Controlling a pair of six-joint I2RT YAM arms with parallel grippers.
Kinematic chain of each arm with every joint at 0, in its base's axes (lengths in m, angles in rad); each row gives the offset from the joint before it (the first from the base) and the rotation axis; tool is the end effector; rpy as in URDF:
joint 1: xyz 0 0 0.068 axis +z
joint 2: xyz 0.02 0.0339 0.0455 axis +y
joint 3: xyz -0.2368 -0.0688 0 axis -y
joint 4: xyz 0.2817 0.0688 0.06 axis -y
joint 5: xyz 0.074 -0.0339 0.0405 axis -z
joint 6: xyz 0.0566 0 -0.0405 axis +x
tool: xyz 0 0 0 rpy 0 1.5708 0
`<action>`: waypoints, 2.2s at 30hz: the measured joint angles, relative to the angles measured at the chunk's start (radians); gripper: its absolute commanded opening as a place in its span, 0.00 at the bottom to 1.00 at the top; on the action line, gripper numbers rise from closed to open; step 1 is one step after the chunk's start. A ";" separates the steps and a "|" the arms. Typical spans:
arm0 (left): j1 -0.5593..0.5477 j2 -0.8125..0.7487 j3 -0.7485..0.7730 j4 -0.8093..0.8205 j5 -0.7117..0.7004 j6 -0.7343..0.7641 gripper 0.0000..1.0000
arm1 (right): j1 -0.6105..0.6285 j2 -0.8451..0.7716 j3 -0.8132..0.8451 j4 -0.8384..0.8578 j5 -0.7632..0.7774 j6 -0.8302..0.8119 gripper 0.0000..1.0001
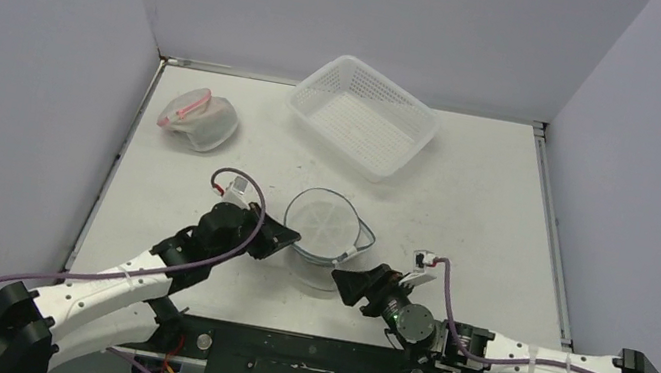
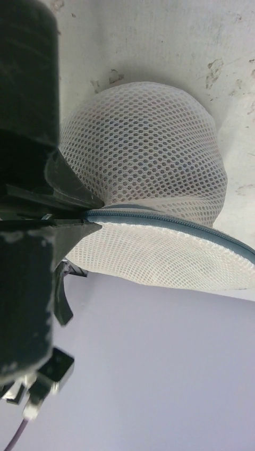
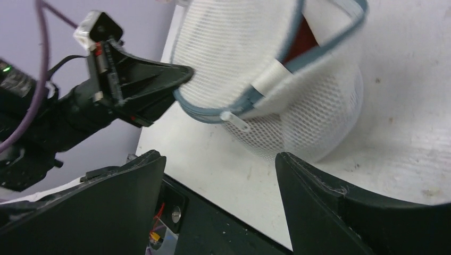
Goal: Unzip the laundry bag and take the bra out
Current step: Unzip the laundry bag at the center of the board.
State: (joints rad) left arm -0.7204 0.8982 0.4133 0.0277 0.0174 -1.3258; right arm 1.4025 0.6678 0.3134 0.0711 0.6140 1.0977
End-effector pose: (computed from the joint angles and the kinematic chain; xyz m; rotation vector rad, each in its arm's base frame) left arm 0.1999 -0.1768 0.1629 -0.6705 2.1887 -1.2269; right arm 0.0714 0.2258 0.1850 0.1600 1.9672 1.1755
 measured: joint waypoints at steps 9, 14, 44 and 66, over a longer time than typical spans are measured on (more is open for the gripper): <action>-0.059 -0.075 -0.117 0.150 -0.156 -0.081 0.00 | 0.000 0.216 -0.045 0.169 0.091 0.196 0.78; -0.073 -0.084 -0.130 0.171 -0.183 -0.085 0.00 | -0.003 0.285 -0.005 0.239 0.166 0.215 0.78; -0.077 -0.196 -0.146 0.025 -0.177 -0.003 0.95 | -0.336 0.564 0.129 0.341 -0.301 0.110 0.05; -0.019 -0.626 0.180 -0.645 -0.366 0.315 0.96 | -0.505 0.659 0.522 -0.024 -0.964 -0.590 0.05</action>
State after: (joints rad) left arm -0.7399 0.2718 0.5930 -0.6174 -0.3485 -1.0107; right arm 0.8978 1.3266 0.8352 0.0471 -0.3504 0.5079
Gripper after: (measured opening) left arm 0.963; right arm 0.108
